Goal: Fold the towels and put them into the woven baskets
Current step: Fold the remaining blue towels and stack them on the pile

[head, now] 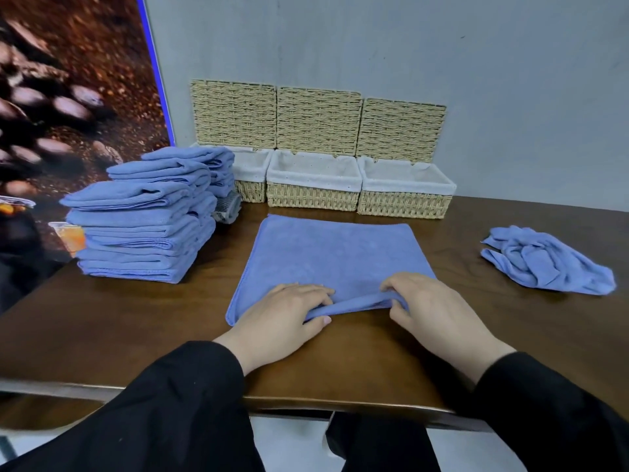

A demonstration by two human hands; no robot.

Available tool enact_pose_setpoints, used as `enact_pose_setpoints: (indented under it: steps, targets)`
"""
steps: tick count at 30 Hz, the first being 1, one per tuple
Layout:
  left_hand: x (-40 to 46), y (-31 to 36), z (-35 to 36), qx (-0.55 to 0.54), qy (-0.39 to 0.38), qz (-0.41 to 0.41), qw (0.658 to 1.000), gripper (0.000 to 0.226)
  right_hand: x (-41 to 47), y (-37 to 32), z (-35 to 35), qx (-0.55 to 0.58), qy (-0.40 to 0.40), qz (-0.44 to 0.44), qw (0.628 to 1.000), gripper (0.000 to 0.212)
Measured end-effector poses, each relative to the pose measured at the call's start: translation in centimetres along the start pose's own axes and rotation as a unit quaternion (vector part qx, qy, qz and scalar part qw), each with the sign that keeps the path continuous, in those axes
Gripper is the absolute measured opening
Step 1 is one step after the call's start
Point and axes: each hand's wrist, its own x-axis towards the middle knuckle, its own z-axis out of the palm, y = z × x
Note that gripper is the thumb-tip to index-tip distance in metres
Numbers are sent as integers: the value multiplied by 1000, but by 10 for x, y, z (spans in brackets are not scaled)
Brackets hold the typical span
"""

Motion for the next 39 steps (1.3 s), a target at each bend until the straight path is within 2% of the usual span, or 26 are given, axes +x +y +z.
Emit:
enact_pose_setpoints:
  steps: [3,7,10,14,18,21,28,31,35,39]
  targets:
    - [-1,2,-2,-35,5,-34,999,27,-3,7,-8,15,-31,10,999,28]
    - [-1,4,-6,-86,18,-87,992,30,-8,4,-18,114,-70,37,990,29]
    - [-2,6,-7,-104,29,-103,989,35,-9,-5,-13,91,-103,45,990,46]
    - [-3,7,-8,-116,30,-100,988,37,-3,-11,-1,-44,-28,45,998,31]
    - [-3,7,-10,-132,30,-102,986,37,0,1,-11,34,-36,105,993,24]
    - [-2,7,-10,-134,29,-108,985,35,0,23,-29,61,-19,120,991,27]
    - [-4,6,-8,-156,12,-83,984,20,-18,40,-63,71,-155,48,984,32]
    - [-6,8,-10,-98,3,-48,994,24,-31,43,-57,84,-208,23,974,7]
    - [-10,15,-5,52,53,35,997,53,-43,30,-41,74,-127,-35,988,33]
    - [-3,37,6,87,29,79,993,44,-38,5,-17,91,-138,-63,984,42]
